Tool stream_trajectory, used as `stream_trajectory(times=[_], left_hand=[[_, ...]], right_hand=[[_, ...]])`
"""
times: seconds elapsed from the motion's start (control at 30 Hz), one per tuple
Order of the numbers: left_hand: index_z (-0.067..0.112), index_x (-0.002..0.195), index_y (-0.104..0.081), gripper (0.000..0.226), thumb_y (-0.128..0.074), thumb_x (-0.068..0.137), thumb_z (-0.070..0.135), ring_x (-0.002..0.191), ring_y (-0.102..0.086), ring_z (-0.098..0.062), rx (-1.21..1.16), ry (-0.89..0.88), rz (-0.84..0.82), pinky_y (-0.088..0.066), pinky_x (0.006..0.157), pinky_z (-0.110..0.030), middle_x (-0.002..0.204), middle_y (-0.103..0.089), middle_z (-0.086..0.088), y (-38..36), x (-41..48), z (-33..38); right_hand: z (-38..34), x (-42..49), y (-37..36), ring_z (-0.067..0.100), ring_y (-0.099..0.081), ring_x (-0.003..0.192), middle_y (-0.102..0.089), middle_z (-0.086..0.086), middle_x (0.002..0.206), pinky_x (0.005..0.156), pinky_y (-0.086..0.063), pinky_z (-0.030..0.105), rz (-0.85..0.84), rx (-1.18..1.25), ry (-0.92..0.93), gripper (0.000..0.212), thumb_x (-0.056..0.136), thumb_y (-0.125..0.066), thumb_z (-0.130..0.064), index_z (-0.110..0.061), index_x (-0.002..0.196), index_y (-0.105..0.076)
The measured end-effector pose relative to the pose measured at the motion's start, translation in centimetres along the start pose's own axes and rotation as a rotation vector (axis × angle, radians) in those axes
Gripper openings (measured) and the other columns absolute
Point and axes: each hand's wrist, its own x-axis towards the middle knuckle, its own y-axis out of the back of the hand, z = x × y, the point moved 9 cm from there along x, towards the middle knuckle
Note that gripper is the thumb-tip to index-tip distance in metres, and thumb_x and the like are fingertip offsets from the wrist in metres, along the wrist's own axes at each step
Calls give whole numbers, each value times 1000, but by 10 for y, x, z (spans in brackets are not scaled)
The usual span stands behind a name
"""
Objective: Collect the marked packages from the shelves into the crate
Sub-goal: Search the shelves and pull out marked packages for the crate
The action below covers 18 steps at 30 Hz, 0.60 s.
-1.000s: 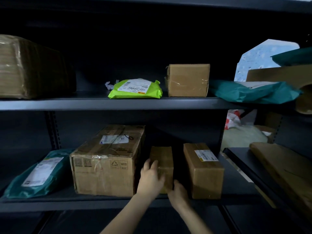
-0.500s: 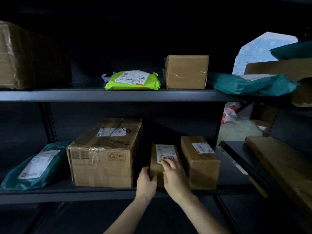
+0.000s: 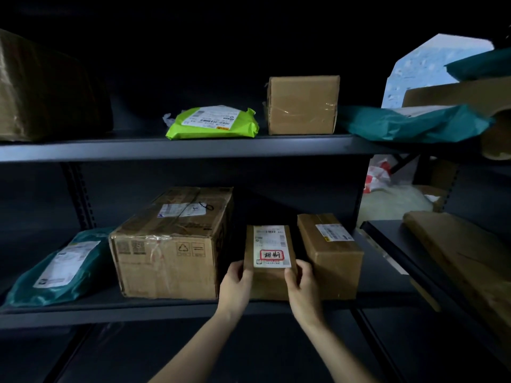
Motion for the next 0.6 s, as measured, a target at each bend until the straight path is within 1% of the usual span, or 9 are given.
stream_trajectory(times=[0.07,0.1,0.17,0.23,0.3,0.37,0.4,0.5,0.6], left_hand=[[27,113,-49,21,-53,93,31,100,-55,-1,-42,-24,-2,-40,70,-14,105,-59,15,0,-8,-1],[29,107,-49,16,-54,93,28,99,-54,0,-59,-27,-4,-40,70,-13,105,-59,14,0,-10,-2],[32,100,-47,14,-56,92,26,98,-55,-1,-94,-24,-22,-40,69,-15,104,-59,11,-1,-13,-3],[29,100,-47,15,-58,91,27,96,-56,-6,-150,28,-53,-41,71,-19,103,-60,6,-2,-14,-8],[26,100,-47,17,-59,89,31,97,-58,-15,-206,97,-92,-44,78,-28,104,-63,-1,-3,-14,-15],[24,96,-47,20,-61,87,35,98,-61,-20,-216,110,-128,-48,84,-35,104,-66,-4,-4,-14,-18],[24,94,-47,22,-64,85,36,98,-62,-20,-219,102,-143,-50,84,-35,105,-67,-5,-4,-15,-17],[25,95,-46,37,-71,73,42,93,-67,-12,-241,72,-170,-49,73,-21,108,-69,-4,-2,-21,-9],[34,116,-43,60,-74,66,42,88,-66,4,-260,10,-191,-50,63,-9,111,-63,1,1,-28,5]], right_hand=[[3,-9,1,11,-51,104,-55,3,124,81,-39,20,14,39,24,36,95,-47,-28,-17,129,-40],[4,-12,1,10,-50,103,-55,2,122,81,-38,19,16,50,32,36,95,-47,-27,-17,128,-40],[5,-15,1,9,-49,104,-54,-1,119,82,-37,19,19,70,45,35,94,-48,-25,-17,128,-40],[6,-18,3,9,-50,103,-53,-2,115,79,-38,16,32,79,52,33,94,-49,-22,-18,125,-41],[6,-22,5,11,-51,102,-53,-2,113,75,-40,14,54,95,62,29,94,-50,-19,-18,122,-42],[7,-25,8,13,-53,101,-54,0,112,76,-42,16,74,119,70,28,93,-50,-16,-16,121,-44],[6,-27,10,13,-53,100,-54,0,112,75,-42,15,81,126,75,28,93,-49,-15,-16,121,-44],[1,-30,13,12,-53,98,-54,-2,110,68,-41,11,88,136,107,27,94,-49,-14,-16,120,-44],[-3,-34,18,5,-56,92,-56,-5,105,63,-46,11,84,173,132,21,93,-50,-15,-25,111,-43]])
